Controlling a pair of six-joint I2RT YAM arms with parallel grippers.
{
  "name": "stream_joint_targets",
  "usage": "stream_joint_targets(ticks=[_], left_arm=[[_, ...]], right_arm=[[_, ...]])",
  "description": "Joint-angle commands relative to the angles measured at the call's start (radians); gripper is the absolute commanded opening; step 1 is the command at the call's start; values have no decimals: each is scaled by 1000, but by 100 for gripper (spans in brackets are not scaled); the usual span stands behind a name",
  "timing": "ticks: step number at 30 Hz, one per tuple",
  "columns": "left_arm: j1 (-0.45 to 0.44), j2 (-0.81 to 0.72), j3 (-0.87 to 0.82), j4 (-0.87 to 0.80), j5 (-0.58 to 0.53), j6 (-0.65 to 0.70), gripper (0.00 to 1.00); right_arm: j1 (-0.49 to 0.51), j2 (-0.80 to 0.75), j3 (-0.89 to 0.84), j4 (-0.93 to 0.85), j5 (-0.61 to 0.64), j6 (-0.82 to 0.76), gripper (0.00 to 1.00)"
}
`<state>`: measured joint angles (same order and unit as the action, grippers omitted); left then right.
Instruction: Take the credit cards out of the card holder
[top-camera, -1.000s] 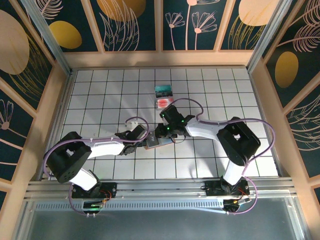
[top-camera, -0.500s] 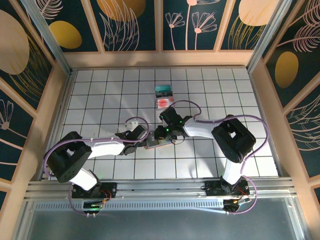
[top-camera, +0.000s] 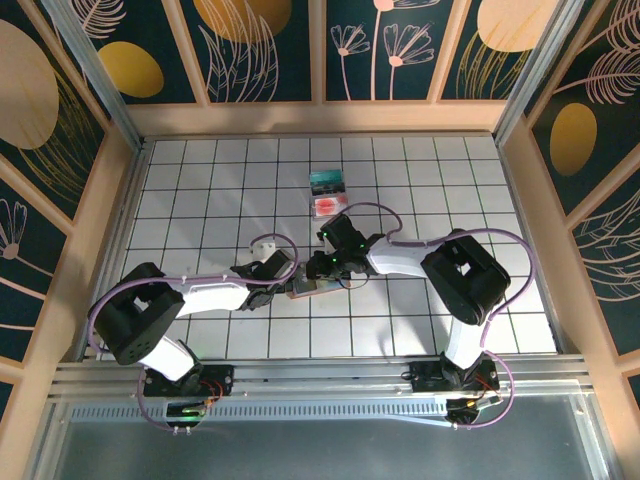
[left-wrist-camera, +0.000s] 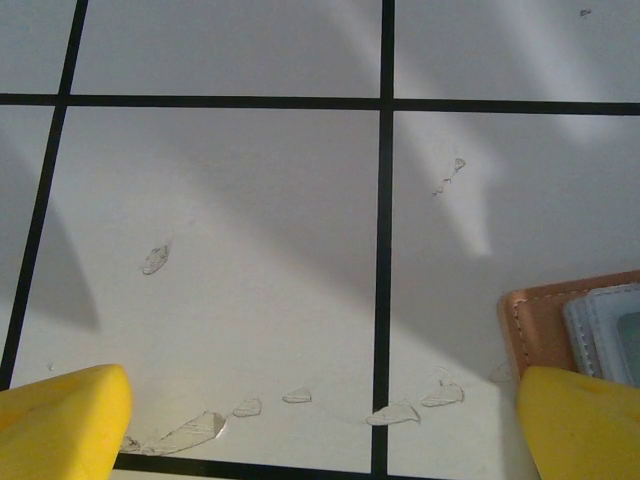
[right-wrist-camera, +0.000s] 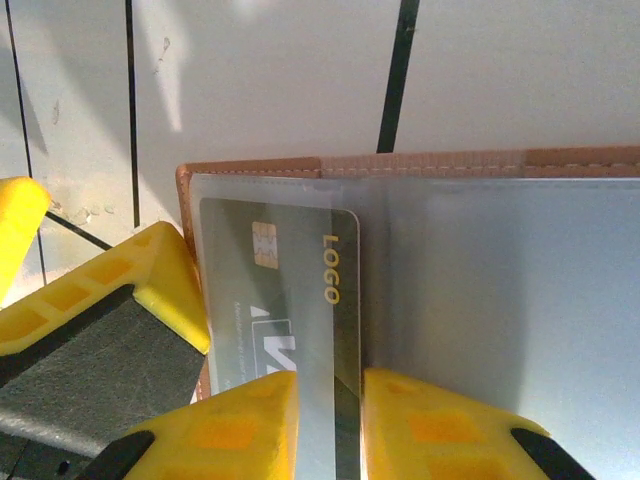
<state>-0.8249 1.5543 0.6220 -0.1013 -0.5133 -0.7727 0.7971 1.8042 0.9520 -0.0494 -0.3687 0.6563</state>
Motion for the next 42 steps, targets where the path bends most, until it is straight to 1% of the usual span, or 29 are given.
stream_joint_targets(ticks=[1, 6, 9, 12, 17, 26, 32, 42], left_arm=[[-3, 35, -25, -28, 13, -7, 99], [-3, 36, -25, -29, 13, -7, 99], [-3, 36, -24, -32, 13, -8, 99], [-3, 39, -26, -34, 14, -7, 99], [-3, 41, -25, -37, 13, -5, 99], [-3, 39, -24, -37, 10, -9, 99], [-3, 42, -24, -37, 12, -10, 99], [-3, 45, -25, -37, 11, -16, 99]], right_arm=[[-6, 12, -22, 48, -43, 22, 24], [-17, 9, -44, 76, -59, 36, 24], [-28, 6, -70, 136, -106, 57, 20], [-41, 0, -85, 183, -147, 70, 19], [-65, -25, -117, 242, -189, 87, 18], [-99, -57, -193, 402, -272, 145, 14], [-108, -69, -202, 417, -277, 148, 10], [-128, -102, -214, 415, -282, 148, 9]])
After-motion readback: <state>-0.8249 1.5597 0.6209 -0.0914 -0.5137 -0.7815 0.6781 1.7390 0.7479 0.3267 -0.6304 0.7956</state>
